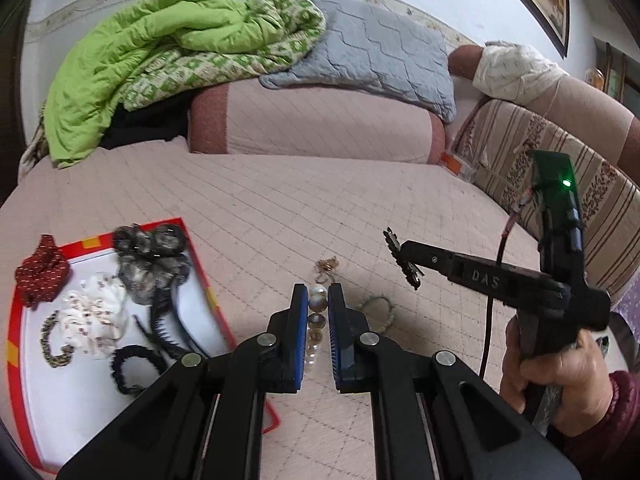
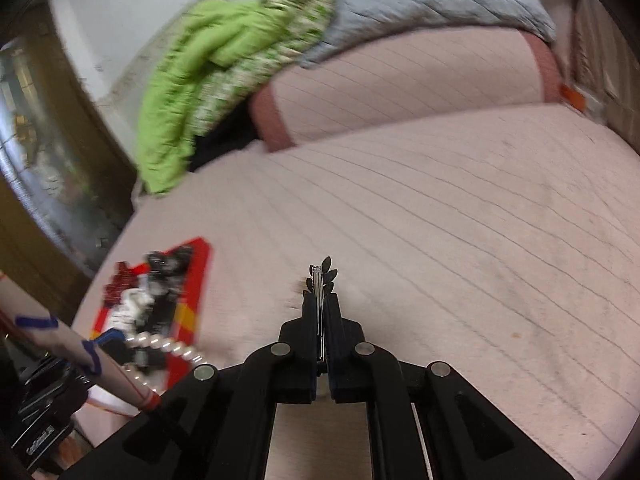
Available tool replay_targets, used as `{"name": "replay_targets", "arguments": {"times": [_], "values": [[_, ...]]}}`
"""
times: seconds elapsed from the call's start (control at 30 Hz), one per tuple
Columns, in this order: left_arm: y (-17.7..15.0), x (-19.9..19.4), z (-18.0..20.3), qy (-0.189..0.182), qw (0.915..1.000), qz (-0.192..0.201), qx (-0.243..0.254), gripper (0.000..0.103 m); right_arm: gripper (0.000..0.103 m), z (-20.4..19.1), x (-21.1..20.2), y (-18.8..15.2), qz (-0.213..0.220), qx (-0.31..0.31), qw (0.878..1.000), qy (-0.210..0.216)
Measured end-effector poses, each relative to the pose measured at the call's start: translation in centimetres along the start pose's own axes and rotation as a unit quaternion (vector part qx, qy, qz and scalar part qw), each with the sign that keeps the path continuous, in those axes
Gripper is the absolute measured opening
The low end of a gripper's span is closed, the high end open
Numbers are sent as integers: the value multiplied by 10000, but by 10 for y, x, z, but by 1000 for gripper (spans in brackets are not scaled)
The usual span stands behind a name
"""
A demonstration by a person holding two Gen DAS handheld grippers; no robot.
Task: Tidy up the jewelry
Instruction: 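Carry the pearl bracelet and black hair clip over the box with both grippers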
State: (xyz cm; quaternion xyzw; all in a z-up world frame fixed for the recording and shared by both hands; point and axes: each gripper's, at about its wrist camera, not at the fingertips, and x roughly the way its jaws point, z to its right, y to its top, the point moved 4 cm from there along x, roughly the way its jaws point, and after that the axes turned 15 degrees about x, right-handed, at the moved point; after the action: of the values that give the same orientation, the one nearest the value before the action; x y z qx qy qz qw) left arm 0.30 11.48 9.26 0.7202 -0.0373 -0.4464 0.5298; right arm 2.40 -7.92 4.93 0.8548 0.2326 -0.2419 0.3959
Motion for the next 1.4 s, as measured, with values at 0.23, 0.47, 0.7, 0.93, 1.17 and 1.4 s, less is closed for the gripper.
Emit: {"name": "replay_targets", "arguments": {"times": [0.23, 0.47, 0.7, 0.93, 1.17, 1.4], "values": [[-13, -38, -40, 401, 9988, 98, -274, 10, 4, -67, -3, -36, -27, -584, 9964, 618], [-50, -71, -98, 944, 9930, -48, -714, 10, 4, -124, 6, -85, -373, -1193, 9867, 1035], [-99, -67, -153, 1202, 9822, -554, -1331, 10, 4, -163, 25, -128, -860, -1593, 9750, 1289], [-119, -66, -184, 1418, 9724, -716, -1708, 10, 4, -184, 52, -149, -1207, -1697, 9688, 1346], [-130, -65, -203, 1655, 9654, -882, -1811, 10, 4, -207, 72, -173, -1455, -1922, 9615, 1317], [-136, -67, -215, 1841, 9589, -974, -1929, 10, 5, -207, 89, -180, -1648, -1840, 9614, 1217]]}}
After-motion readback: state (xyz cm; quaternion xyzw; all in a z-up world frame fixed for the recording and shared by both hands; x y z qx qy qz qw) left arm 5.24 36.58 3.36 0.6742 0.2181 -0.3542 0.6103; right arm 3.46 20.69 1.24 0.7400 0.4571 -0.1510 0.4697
